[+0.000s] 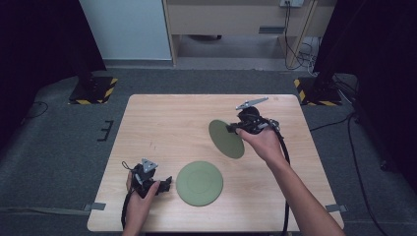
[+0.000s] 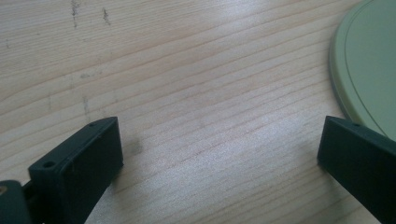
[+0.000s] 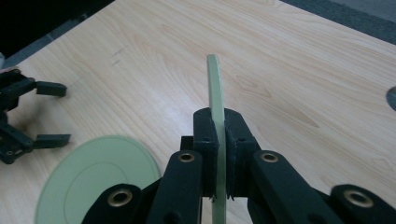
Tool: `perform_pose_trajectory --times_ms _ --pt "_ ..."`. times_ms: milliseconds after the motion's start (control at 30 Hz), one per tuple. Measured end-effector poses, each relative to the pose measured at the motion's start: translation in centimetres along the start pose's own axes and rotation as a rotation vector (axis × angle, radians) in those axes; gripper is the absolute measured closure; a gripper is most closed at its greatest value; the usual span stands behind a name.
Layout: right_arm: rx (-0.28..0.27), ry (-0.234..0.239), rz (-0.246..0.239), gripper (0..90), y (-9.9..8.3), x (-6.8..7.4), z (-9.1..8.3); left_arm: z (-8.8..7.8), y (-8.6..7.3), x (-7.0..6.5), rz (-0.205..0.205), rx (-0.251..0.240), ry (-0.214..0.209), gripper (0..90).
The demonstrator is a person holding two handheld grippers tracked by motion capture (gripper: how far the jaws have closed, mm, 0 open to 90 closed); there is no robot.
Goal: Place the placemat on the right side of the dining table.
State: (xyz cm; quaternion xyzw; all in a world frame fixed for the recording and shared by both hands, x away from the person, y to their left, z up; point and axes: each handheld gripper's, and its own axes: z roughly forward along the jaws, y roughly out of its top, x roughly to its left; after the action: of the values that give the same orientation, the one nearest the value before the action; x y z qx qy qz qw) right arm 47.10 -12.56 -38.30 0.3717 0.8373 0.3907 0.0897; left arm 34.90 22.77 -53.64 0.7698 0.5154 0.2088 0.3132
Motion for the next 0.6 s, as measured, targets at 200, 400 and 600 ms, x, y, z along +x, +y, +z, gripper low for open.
perform_pose_trajectory --times_ms 200,400,600 --pt "-0.007 -0.032 0.026 85.8 -0.1 -1.0 -0.4 0.0 0.0 0.0 0.000 0.000 0.000 0.0" --pt "-0.020 -0.065 0.048 85.8 -0.2 -1.9 -1.1 0.0 0.0 0.0 0.000 0.000 0.000 0.0" --pt "-0.019 -0.087 0.063 85.8 -0.3 -2.7 -1.6 0.0 0.0 0.0 0.000 0.000 0.000 0.0"
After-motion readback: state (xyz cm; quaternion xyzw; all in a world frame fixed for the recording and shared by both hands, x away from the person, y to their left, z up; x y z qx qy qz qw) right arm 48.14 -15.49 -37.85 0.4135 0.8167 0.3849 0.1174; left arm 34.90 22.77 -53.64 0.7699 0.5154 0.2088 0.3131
